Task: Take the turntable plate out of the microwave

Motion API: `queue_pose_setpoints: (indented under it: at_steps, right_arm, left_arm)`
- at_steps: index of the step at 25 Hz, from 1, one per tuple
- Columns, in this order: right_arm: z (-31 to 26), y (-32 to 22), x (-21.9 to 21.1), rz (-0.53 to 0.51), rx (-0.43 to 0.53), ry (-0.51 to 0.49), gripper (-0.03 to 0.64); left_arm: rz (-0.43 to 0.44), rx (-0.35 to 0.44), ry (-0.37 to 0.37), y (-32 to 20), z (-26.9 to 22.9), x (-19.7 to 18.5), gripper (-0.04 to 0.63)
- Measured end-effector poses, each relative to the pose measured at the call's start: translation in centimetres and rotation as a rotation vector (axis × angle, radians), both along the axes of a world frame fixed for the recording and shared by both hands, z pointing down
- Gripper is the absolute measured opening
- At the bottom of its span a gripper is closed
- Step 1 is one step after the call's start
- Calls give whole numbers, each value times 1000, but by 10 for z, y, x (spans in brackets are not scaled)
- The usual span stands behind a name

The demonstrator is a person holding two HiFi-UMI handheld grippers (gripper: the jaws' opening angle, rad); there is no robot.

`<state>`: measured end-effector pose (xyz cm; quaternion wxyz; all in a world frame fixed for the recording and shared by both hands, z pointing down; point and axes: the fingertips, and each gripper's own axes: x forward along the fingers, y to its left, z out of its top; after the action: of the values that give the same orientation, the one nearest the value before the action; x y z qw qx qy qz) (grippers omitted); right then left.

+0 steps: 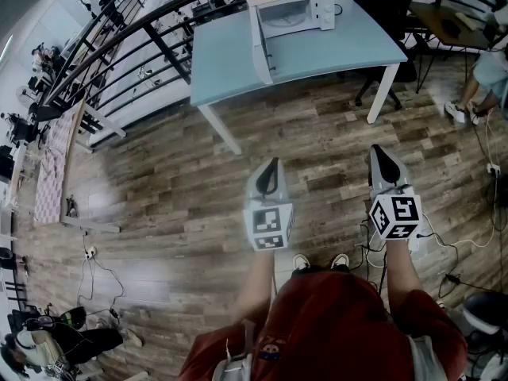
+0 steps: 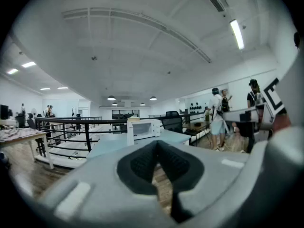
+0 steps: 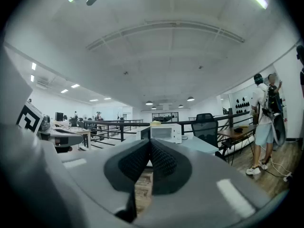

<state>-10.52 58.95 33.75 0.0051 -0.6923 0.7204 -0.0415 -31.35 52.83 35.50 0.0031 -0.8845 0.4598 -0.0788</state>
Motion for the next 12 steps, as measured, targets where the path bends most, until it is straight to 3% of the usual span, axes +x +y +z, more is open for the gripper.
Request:
queue_pose_setpoints:
  at_steps: [12]
  right_arm:
    - [2, -9, -23, 1, -10, 4, 0]
  left_arm:
    - [22, 1, 20, -9, 0, -18, -2]
